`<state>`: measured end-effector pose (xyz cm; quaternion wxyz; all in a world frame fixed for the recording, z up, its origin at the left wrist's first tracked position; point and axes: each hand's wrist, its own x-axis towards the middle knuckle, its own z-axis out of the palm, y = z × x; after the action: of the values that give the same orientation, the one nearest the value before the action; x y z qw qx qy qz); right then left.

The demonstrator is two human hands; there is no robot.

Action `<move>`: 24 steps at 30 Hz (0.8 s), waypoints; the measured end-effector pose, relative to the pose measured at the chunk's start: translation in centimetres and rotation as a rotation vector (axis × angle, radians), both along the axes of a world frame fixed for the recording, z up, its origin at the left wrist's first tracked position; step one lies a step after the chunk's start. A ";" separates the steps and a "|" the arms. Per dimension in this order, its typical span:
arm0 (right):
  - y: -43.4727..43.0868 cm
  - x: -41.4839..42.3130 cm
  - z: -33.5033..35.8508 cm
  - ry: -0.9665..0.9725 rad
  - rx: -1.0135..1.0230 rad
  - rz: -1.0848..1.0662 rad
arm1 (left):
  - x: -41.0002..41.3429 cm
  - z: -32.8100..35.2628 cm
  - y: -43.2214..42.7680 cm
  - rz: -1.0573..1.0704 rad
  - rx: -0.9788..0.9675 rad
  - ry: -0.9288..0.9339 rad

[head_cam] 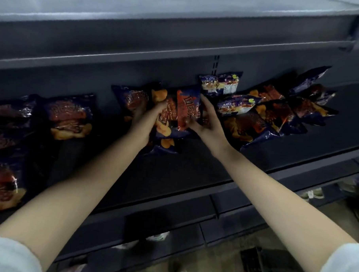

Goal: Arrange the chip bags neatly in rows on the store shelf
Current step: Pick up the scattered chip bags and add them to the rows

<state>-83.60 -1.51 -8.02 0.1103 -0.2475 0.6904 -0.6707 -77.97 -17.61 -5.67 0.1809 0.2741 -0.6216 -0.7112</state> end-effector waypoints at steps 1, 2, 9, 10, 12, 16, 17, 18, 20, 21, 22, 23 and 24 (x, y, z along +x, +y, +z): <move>-0.5 -0.2 0.1 -0.017 -0.006 0.056 | 0.8 0.0 -0.9 -0.007 0.101 0.053; -1.0 -0.3 0.2 -0.043 -0.008 0.112 | 1.7 0.1 -1.6 -0.023 0.149 0.097; -7.5 1.4 1.0 -0.205 -0.001 0.374 | 8.5 -0.9 -6.6 0.024 0.213 0.240; -8.3 1.7 1.2 -0.206 0.010 0.395 | 9.4 -1.1 -7.0 0.039 0.223 0.248; -10.3 2.3 1.3 -0.118 0.100 0.446 | 11.5 -1.2 -8.1 0.086 0.193 0.251; -13.6 3.3 2.6 0.114 0.348 0.630 | 16.1 -0.1 -10.5 0.194 0.024 0.230; -14.3 3.5 3.1 0.156 0.395 0.694 | 17.1 0.3 -11.1 0.187 -0.046 0.204; -15.0 3.7 3.6 0.193 0.427 0.762 | 18.1 0.6 -11.6 0.166 -0.120 0.165; -16.3 4.4 4.4 0.222 0.453 0.888 | 19.7 1.3 -12.3 0.103 -0.246 0.061; -17.1 4.9 4.7 0.223 0.456 0.928 | 20.3 1.5 -12.5 0.058 -0.288 0.007; -17.8 5.4 5.0 0.222 0.440 0.943 | 20.9 1.7 -12.5 0.006 -0.313 -0.047; -18.4 5.9 5.2 0.227 0.413 0.944 | 21.2 1.8 -12.4 -0.043 -0.324 -0.096; -19.0 6.2 5.4 0.234 0.382 0.926 | 21.6 1.7 -12.4 -0.079 -0.328 -0.127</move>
<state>-77.38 -20.49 -2.67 0.3612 -0.5761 0.6264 -0.3812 -56.40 -30.02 -3.97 0.1555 0.2605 -0.7497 -0.5882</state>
